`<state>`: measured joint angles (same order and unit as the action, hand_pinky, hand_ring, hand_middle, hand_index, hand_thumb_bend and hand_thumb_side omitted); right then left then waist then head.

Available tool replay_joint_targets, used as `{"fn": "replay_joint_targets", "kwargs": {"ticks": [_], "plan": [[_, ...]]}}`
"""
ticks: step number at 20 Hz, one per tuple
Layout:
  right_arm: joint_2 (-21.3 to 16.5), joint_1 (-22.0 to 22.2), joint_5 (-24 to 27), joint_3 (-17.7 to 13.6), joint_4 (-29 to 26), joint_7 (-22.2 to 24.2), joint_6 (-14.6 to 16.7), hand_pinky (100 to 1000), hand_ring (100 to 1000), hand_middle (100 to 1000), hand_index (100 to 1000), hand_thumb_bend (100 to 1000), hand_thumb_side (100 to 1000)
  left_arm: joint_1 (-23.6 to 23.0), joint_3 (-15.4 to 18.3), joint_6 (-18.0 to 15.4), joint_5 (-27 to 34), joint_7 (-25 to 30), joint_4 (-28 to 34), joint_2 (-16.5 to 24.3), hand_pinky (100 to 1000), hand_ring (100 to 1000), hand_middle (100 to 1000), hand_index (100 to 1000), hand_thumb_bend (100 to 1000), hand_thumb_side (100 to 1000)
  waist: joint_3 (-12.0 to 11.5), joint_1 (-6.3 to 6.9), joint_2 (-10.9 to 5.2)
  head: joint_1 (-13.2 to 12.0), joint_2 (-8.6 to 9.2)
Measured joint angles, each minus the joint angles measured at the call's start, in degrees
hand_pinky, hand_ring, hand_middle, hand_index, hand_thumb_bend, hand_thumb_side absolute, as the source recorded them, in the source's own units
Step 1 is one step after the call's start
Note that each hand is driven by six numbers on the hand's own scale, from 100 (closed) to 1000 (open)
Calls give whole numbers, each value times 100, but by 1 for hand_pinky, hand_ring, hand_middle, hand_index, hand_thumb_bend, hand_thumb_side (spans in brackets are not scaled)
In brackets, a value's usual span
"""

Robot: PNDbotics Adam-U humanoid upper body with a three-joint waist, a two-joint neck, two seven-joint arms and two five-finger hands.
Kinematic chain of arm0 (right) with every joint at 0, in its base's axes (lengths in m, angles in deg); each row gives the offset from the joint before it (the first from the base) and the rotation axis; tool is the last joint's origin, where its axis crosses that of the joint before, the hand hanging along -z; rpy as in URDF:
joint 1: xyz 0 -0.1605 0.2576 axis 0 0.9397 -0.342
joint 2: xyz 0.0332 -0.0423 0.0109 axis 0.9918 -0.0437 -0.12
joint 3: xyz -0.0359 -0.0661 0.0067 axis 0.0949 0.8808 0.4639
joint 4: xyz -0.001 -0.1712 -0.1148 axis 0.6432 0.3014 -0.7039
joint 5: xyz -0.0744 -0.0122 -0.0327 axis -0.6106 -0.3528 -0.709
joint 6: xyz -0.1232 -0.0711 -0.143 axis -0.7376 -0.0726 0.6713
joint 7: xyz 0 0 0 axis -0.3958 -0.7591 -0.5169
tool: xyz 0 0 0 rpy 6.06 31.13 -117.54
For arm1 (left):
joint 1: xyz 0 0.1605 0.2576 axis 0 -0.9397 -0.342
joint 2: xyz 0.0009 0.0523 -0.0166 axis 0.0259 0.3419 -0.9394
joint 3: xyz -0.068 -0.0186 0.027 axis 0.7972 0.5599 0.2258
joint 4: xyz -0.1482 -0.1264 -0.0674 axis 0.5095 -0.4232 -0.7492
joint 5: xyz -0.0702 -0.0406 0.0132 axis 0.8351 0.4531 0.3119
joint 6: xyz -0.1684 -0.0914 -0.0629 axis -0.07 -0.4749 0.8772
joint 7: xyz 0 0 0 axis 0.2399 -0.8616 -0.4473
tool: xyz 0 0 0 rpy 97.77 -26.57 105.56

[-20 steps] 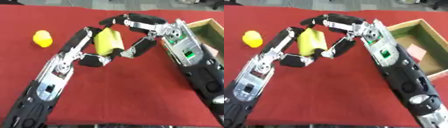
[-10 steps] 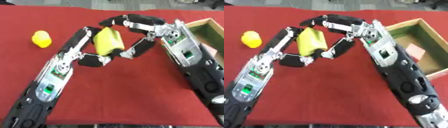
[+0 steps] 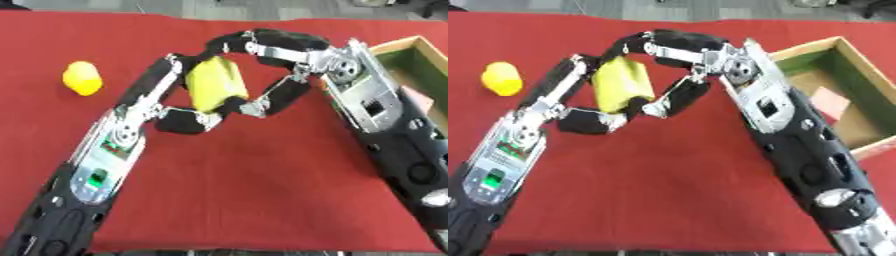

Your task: Pick up the objects with one hand, pass them to the other hand, and then place them into the box on the other side of the table.

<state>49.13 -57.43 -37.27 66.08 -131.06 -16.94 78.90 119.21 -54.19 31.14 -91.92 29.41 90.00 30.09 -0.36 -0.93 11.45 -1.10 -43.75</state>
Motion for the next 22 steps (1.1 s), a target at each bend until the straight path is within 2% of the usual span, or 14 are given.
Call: {"fn": "replay_joint_targets", "kwargs": {"ticks": [1, 6, 9, 10, 12, 14, 22], "plan": [[2, -2, 10, 0, 5, 11, -9, 983, 1000, 585, 805, 100, 100, 0, 0, -2, 3, 0, 0, 0, 632, 514, 461, 537, 100, 226, 0, 0, 0, 0, 0], [2, -5, 103, -1, 25, 57, -46, 949, 1000, 517, 731, 100, 100, 1, 0, -14, 5, 4, 0, 0, 633, 514, 462, 541, 100, 224, -6, -1, 0, 0, 0], [1, -5, 166, -1, 25, 80, -74, 942, 1000, 524, 742, 100, 112, 1, 0, -18, 5, 3, 1, 0, 633, 514, 461, 539, 100, 220, -13, -5, 0, 0, 0], [0, -5, 190, -1, 26, 88, -82, 961, 1000, 597, 836, 100, 135, 1, 0, -21, 4, 2, 1, 0, 633, 513, 461, 540, 100, 217, -16, -7, 0, 0, 0], [-4, -4, 212, -1, 26, 96, -84, 987, 1000, 663, 968, 100, 154, 2, -1, -28, 4, 6, 2, 0, 633, 514, 461, 540, 100, 216, -28, -13, 0, 0, 0], [-12, -2, 212, -1, 25, 130, -62, 997, 1000, 692, 1000, 100, 165, 2, -1, -33, 4, 11, 3, 0, 633, 513, 461, 540, 100, 219, -36, -16, 0, 0, 0], [-20, -2, 204, -27, 25, 233, -37, 1000, 1000, 725, 1000, 100, 220, 2, -4, -58, 4, 17, 19, 0, 634, 514, 462, 541, 100, 212, -38, -17, 0, 25, 0]]}}
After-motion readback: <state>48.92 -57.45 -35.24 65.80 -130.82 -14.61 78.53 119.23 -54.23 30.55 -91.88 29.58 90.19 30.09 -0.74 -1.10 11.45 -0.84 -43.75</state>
